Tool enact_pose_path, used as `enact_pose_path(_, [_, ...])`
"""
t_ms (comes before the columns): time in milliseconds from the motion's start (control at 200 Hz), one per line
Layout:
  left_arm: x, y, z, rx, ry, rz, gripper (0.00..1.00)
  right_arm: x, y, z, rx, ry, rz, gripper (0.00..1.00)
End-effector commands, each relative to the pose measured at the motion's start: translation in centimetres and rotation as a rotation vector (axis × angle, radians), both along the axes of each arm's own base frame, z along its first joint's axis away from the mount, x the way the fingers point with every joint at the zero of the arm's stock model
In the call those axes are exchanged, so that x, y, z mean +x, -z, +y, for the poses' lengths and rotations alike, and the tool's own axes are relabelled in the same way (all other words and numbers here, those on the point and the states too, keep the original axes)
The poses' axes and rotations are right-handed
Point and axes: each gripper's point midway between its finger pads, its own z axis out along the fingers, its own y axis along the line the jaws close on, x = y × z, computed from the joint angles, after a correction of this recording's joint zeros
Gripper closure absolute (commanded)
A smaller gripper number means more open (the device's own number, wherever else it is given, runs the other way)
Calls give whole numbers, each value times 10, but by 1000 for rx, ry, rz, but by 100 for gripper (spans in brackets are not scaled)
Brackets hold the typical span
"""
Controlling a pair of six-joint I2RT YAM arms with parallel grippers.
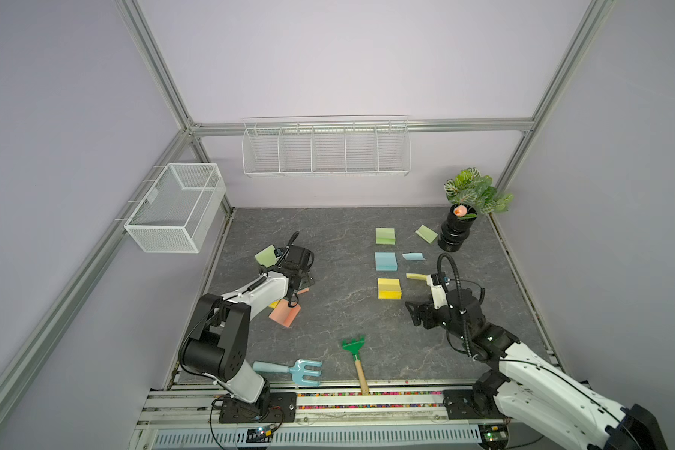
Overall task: Tear off pages from different memo pads
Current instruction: Move the memo pad to the center of the board.
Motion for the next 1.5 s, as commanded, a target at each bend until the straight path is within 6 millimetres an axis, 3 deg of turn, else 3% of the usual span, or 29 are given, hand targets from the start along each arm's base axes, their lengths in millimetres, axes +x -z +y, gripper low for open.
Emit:
enact_pose_path(0, [11,3,-7,13,35,11,8,5,-10,5,6,-10,-30,11])
enact_pose_path(330, [24,17,-15,63,82,77,21,4,-8,6,6,-18,-26,11])
enact_pose_path(615, [11,30,-35,141,173,127,34,4,-8,7,8,-19,-26,11])
enact_pose_path(900, [-29,58,-75,73,297,176,53,5,-10,0,-6,13,-37,11])
enact_pose_path(1025, [-46,65,-98,32,376,179,56,4,-13,-3,-4,22,-50,11])
enact_pose_path(1344, [-79,41,-196,-64,628,113,55,6,-8,-12,-49,62,-49,11])
enact_pose_path(1494, [-79,12,-211,-92,638,64,54,8,-5,-13,-73,67,-28,11])
